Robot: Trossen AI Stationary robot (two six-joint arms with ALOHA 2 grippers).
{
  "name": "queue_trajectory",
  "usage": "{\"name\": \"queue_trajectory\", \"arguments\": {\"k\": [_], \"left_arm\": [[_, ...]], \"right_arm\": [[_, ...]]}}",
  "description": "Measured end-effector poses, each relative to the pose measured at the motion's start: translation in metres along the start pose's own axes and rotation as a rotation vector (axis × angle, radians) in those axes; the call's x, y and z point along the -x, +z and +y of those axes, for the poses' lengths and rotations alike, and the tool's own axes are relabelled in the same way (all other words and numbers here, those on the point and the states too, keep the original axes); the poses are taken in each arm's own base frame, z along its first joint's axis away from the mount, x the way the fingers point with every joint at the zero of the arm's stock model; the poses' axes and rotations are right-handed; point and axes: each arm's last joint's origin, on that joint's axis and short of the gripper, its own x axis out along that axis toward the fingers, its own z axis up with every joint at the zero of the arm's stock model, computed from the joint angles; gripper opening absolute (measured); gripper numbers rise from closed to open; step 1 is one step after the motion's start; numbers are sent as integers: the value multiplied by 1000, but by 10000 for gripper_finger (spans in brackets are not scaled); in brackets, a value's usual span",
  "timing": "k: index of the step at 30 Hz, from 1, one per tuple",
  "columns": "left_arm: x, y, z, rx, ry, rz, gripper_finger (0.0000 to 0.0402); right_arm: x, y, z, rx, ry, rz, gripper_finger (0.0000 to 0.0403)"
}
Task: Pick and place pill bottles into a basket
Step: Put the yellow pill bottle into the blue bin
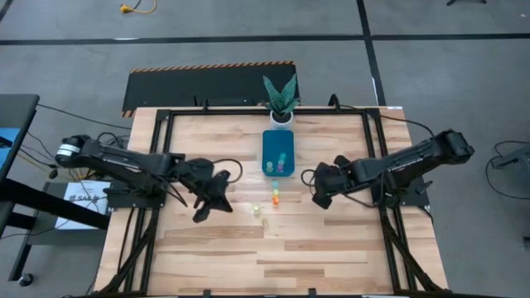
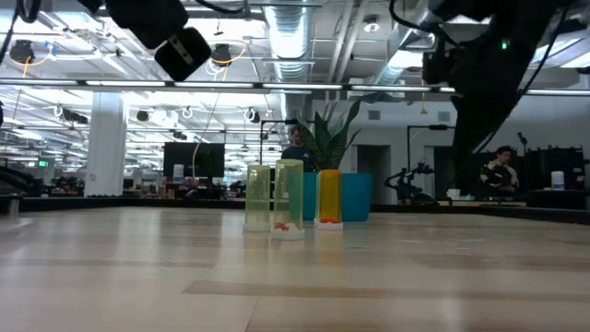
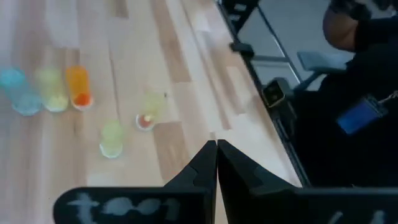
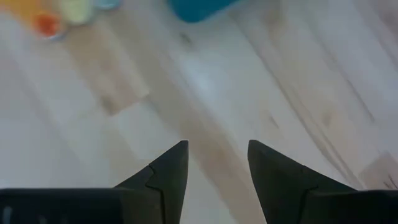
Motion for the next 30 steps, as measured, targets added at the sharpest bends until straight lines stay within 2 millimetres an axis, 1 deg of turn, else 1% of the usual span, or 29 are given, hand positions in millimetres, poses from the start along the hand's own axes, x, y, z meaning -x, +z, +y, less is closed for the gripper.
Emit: {"name": "queue_trajectory", "arguments": {"k": [4, 6, 11, 16, 22, 24, 28, 30], "left_arm": [[-18, 1, 8, 20, 18, 61, 2], [-27, 4, 11, 6, 16, 80, 10], [-43, 16, 15, -63, 19, 137, 53], [-55, 26, 19, -160, 70, 238, 99], [-77, 37, 26, -293, 75, 303, 143], [-84, 39, 28, -306, 71, 330, 154], [-99, 42, 34, -344, 64, 403, 170], [-106, 44, 37, -376, 74, 442, 173]], "right_arm": [[-12, -7, 5, -27, -78, 7, 159], [-19, -10, 8, -26, -108, 21, 159], [-33, -14, 15, -34, -153, 52, 159], [-44, -16, 19, -4, -170, 96, 159], [-46, -19, 18, 11, -198, 124, 159], [-46, -19, 18, 11, -200, 126, 159], [-43, -24, 17, 47, -244, 131, 159], [-41, -27, 13, 77, -295, 142, 159]]}}
